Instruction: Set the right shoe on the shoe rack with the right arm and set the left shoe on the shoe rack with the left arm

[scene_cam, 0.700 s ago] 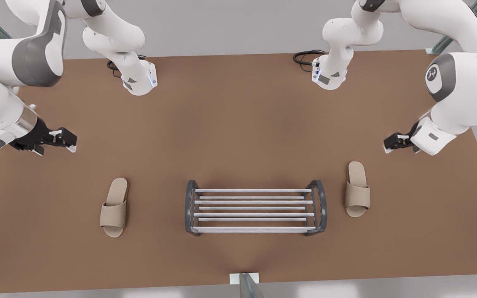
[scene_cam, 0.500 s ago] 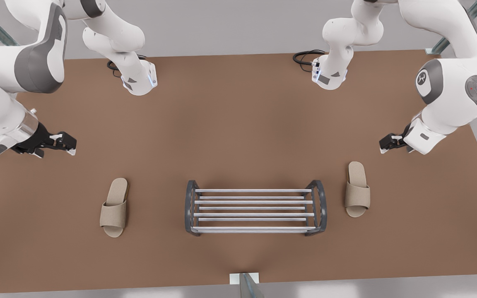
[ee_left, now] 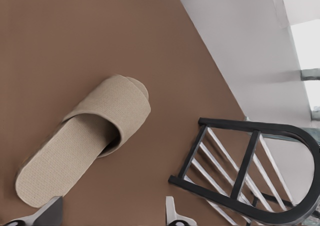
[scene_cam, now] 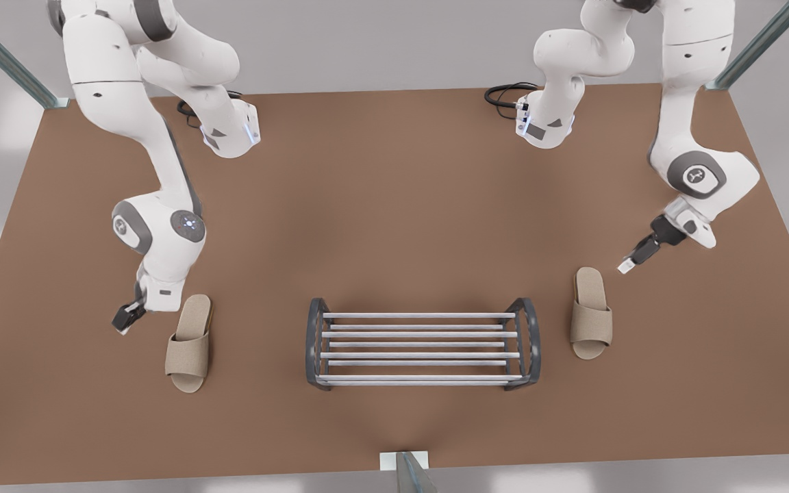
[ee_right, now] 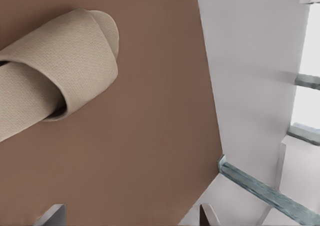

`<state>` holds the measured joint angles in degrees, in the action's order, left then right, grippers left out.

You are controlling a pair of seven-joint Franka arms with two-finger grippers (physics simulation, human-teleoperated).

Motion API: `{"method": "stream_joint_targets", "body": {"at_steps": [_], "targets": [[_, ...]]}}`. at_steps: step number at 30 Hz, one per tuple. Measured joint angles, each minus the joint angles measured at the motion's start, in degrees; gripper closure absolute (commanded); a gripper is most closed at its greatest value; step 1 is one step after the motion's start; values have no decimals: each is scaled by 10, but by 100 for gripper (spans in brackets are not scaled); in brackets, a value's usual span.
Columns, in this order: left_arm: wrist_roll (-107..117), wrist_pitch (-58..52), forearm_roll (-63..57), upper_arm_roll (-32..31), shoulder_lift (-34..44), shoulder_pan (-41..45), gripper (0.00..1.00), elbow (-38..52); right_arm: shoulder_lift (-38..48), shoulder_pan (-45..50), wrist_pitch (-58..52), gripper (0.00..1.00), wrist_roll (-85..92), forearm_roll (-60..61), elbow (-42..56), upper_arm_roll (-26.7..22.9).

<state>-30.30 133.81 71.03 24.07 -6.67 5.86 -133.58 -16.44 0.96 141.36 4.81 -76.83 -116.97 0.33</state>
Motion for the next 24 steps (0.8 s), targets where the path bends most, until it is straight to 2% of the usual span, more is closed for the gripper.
{"method": "stream_joint_targets", "body": {"at_steps": [4, 9, 15, 24], "targets": [[-128, -28, 186, 10, -59, -8, 0, -4, -16, 33, 101, 0, -76, -355, -20, -12], [-246, -57, 301, 2, -94, 1, 0, 1, -30, 39, 139, 0, -197, -615, -74, -13], [-342, -84, 370, -4, -135, 0, 0, 18, -49, 37, 124, 0, -322, -725, -105, -13], [-400, -96, 440, -38, -199, 3, 0, 79, -106, 28, 28, 0, -463, -832, -80, -24]]}}
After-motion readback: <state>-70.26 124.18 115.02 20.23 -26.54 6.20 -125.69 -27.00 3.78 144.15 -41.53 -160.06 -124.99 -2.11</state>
